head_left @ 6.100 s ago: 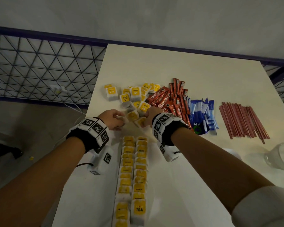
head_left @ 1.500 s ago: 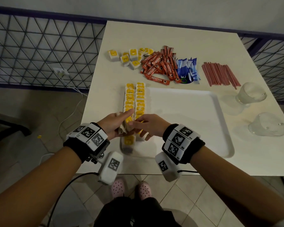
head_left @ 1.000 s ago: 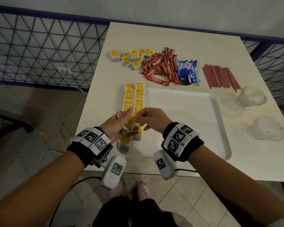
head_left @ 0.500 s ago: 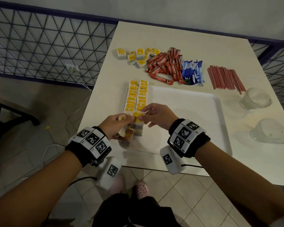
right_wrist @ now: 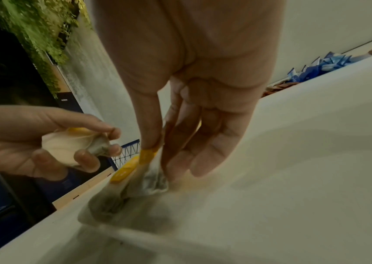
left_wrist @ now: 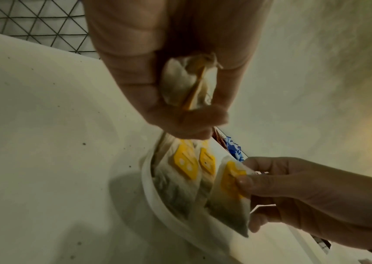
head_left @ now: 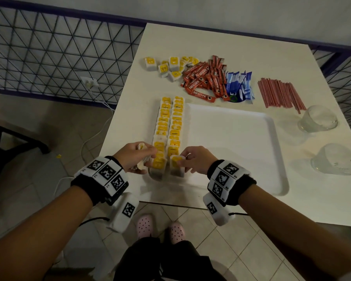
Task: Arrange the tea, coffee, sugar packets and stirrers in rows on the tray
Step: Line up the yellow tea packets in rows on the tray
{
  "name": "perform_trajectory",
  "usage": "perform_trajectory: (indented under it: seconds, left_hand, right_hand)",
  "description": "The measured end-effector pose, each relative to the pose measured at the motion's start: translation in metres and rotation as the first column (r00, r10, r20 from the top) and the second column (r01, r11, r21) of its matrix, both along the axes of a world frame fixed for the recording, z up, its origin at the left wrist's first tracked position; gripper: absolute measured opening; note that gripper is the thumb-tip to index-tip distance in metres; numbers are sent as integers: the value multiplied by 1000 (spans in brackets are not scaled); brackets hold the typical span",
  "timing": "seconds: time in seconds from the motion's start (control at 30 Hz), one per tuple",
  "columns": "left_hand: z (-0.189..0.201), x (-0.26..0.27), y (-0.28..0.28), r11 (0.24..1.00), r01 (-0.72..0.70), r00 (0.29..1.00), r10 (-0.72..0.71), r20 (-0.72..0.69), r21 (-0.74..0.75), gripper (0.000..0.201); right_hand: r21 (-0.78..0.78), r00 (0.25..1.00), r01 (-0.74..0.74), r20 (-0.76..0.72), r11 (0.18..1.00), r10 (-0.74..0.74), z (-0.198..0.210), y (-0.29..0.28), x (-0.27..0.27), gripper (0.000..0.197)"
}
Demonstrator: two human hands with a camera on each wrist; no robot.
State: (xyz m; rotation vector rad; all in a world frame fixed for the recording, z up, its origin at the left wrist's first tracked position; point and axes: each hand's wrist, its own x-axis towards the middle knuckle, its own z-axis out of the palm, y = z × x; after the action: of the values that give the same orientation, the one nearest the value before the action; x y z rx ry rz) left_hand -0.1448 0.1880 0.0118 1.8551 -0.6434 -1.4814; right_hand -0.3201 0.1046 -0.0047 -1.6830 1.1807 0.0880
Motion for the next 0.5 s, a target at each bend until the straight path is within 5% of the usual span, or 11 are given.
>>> perform_trajectory:
  seconds: [0.13, 0.5]
  left_hand:
    - [-1, 0, -1, 998, 47, 998, -49, 46, 34, 9]
    - [-2, 6, -5, 994, 77, 990, -84, 111, 73, 5]
  right_hand:
    - [-46, 996, -41, -76, 998, 38, -6, 5, 6, 5]
    - [-67, 984, 141, -103, 988, -147, -12, -2, 17, 29]
